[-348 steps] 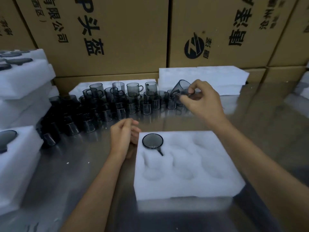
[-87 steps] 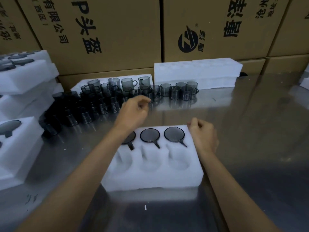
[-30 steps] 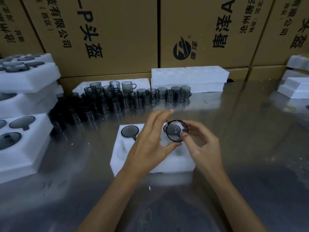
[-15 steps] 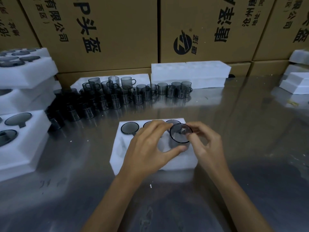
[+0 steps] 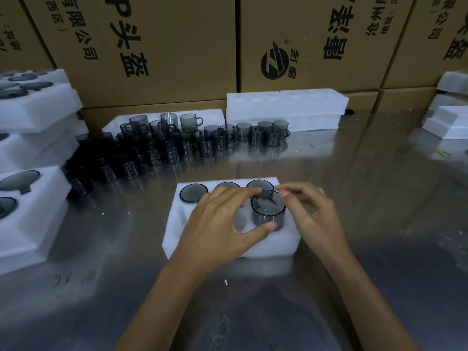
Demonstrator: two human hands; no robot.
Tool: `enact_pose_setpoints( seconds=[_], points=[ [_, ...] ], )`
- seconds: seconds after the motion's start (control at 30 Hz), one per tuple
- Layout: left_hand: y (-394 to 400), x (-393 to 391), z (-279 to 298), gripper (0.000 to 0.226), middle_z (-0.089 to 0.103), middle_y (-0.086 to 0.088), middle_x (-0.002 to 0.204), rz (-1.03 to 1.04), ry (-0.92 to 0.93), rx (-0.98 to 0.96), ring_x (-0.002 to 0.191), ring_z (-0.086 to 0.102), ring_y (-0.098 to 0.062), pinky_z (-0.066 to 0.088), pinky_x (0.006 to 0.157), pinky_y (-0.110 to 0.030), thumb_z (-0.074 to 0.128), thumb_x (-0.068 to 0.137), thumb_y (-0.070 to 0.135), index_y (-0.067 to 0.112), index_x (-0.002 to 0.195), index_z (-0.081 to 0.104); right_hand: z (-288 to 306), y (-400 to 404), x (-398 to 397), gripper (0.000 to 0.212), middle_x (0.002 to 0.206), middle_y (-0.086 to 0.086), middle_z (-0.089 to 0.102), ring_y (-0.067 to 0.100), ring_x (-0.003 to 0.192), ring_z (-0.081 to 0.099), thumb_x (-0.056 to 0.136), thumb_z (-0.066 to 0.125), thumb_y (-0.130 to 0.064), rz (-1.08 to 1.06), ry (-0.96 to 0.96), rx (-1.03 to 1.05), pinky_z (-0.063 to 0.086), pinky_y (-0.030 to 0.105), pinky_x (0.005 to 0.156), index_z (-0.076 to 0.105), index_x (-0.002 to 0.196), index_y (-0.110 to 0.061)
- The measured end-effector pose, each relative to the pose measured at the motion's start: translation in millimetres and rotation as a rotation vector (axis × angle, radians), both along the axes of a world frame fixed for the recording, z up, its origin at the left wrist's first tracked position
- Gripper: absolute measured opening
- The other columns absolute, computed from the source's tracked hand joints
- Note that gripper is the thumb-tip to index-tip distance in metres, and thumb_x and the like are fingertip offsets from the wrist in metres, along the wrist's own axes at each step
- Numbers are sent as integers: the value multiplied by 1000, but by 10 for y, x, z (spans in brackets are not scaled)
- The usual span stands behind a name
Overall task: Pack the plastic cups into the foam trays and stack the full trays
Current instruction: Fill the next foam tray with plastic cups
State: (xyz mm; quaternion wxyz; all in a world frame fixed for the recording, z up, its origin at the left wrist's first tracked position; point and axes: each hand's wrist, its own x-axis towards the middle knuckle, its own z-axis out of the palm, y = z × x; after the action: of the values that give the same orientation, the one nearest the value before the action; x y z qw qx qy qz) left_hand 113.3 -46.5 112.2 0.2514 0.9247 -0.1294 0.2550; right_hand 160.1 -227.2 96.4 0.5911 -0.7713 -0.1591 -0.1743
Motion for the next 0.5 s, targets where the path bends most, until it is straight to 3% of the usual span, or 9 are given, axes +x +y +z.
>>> enact_pose_setpoints(
  seconds=[0.1,0.23,0.3,0.4,0.5],
  points=[
    [27,21,5,51,62,24,115,-19,48,-33,114,46,3,39,100,-30,47,87,70,41,126,59,59,-82,0,19,115,-10,69,15,120,58,93,65,-10,147,120,55,45,34,102,76,102,-23],
    [36,44,-5,39,64,23,111,-50,72,-115,114,48,-1,38,101,-34,49,92,58,39,122,65,124,-169,-20,23,135,-8,60,-5,129,49,93,63,-7,326,253,104,41,6,93,76,110,-17],
    [29,43,-10,39,64,22,111,-53,78,-102,115,47,-1,38,102,-35,52,90,57,37,120,66,130,-208,-11,24,139,-13,56,-11,130,45,92,64,-9,349,302,83,40,2,90,76,110,-20],
    [29,48,-11,39,63,22,113,-38,74,-66,117,47,-2,36,101,-35,52,89,57,38,120,67,132,-226,-1,25,141,-16,53,-14,129,44,92,65,-8,348,333,79,40,3,91,76,110,-20],
    [41,54,-20,39,62,24,112,-12,73,-22,117,47,-2,34,98,-32,51,89,59,41,120,67,127,-199,-14,23,142,-14,53,-9,130,45,92,65,-10,330,335,74,40,15,105,77,108,-22]
  ],
)
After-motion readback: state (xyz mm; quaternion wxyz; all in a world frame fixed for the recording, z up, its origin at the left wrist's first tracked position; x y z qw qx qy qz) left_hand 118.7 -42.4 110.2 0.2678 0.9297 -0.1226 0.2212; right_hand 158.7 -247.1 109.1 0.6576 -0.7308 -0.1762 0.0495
